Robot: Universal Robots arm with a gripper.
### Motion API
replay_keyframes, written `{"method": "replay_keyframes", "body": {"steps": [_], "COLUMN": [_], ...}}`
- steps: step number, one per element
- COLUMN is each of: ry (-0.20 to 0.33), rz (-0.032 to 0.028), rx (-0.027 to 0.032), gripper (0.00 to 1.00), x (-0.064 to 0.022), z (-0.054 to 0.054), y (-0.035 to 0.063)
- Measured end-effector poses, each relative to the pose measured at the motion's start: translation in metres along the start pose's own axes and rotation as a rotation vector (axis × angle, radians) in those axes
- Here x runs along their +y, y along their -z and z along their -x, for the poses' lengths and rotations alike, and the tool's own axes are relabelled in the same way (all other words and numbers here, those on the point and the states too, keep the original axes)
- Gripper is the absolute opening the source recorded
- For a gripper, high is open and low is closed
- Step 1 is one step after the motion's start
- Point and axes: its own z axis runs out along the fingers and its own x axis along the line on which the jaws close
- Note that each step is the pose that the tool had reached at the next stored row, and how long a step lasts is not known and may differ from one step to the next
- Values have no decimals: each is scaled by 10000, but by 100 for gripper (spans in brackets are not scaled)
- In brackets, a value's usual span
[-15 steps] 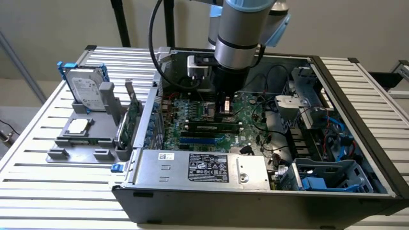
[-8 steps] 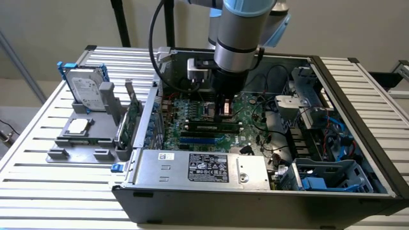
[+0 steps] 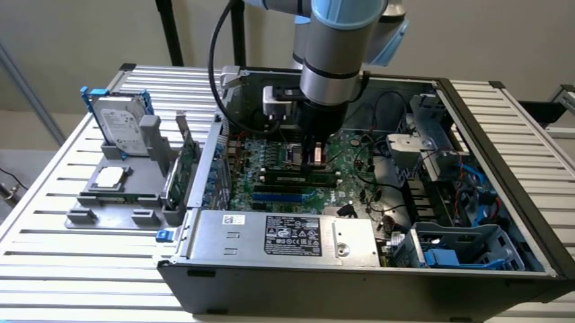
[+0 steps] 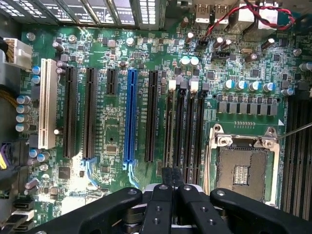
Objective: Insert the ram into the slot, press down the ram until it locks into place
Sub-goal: 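Press down the ram until it locks into place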
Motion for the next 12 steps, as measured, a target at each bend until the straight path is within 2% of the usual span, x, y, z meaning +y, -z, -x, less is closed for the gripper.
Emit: {"method": "replay_keyframes", "body": {"steps": [5, 8, 10, 12], "ry": [-69, -91, -95, -94], "rz": [-80, -88, -94, -82], "rx": [3, -7, -29, -9], "gripper": [11, 11, 11, 11], "x": [16, 19, 23, 25], "z": [0, 1, 4, 2], "y": [-52, -49, 11, 109]}}
